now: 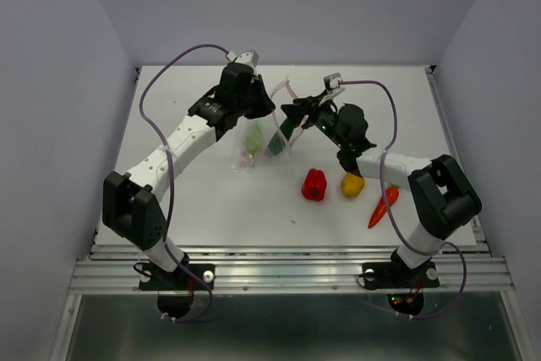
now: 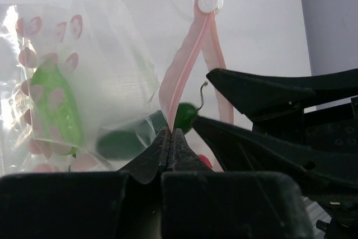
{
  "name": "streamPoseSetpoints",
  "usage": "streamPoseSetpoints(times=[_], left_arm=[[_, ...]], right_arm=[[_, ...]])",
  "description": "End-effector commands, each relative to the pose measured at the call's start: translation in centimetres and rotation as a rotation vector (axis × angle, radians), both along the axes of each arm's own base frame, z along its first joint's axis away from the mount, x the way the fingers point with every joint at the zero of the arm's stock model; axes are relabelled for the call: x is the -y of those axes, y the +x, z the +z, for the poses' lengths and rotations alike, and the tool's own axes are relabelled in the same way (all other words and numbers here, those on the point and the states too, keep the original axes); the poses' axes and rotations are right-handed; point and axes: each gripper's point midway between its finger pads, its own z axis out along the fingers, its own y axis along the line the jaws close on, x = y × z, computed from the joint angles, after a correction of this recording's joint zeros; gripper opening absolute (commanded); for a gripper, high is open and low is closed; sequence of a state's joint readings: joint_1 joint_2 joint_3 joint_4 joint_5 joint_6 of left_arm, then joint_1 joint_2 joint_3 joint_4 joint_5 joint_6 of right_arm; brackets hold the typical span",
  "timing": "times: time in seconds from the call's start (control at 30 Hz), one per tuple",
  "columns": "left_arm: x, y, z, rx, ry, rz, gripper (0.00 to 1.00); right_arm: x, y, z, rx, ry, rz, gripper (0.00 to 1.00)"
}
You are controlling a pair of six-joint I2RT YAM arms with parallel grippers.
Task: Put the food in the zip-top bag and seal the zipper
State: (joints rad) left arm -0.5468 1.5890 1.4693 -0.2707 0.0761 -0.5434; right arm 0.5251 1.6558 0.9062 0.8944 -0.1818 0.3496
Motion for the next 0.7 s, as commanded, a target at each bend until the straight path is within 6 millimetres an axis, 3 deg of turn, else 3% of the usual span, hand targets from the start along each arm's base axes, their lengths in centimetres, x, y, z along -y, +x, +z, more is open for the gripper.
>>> streamPoseSetpoints(times=[0.0, 0.13, 0.33, 0.37, 0.4, 0.43, 0.6, 0.67], left_arm=[[-1.4, -0.4, 3.7, 0.095, -0.034, 0.025, 0.0], [-1.5, -1.0, 3.7, 0.1, -0.033, 0.006, 0.0], [-1.5, -1.2, 2.9, 0.088, -0.024, -0.004, 0.0], [-1.5, -1.2, 2.7, 0.087, -0.02, -0.005, 0.0], [-1.4, -1.1, 2.3, 0.079, -0.016, -0.005, 0.0], [-1.4, -1.0, 2.2, 0.079, -0.012, -0.007, 0.0], [-0.7, -0.6, 1.3, 0.065, -0.013, -0.027, 0.0], [-0.6, -0.6, 1.2, 0.061, -0.014, -0.031, 0.0]], right_arm=[[1.9, 2.0, -0.3, -0.079, -0.071, -0.16, 0.6], [2.4, 2.9, -1.4, -0.13, -0.106, -0.211, 0.63], [1.8, 3.4, 0.4, -0.148, -0.133, -0.191, 0.69], [1.9, 3.1, -0.4, -0.198, -0.169, -0.188, 0.73], [1.3, 2.8, 1.4, -0.18, -0.167, -0.146, 0.85], [1.0, 2.4, 1.8, -0.186, -0.171, -0.119, 0.99], [-0.3, -1.6, 3.7, -0.198, -0.175, 0.062, 1.0], [0.1, -3.1, 4.3, -0.22, -0.175, 0.083, 1.0]])
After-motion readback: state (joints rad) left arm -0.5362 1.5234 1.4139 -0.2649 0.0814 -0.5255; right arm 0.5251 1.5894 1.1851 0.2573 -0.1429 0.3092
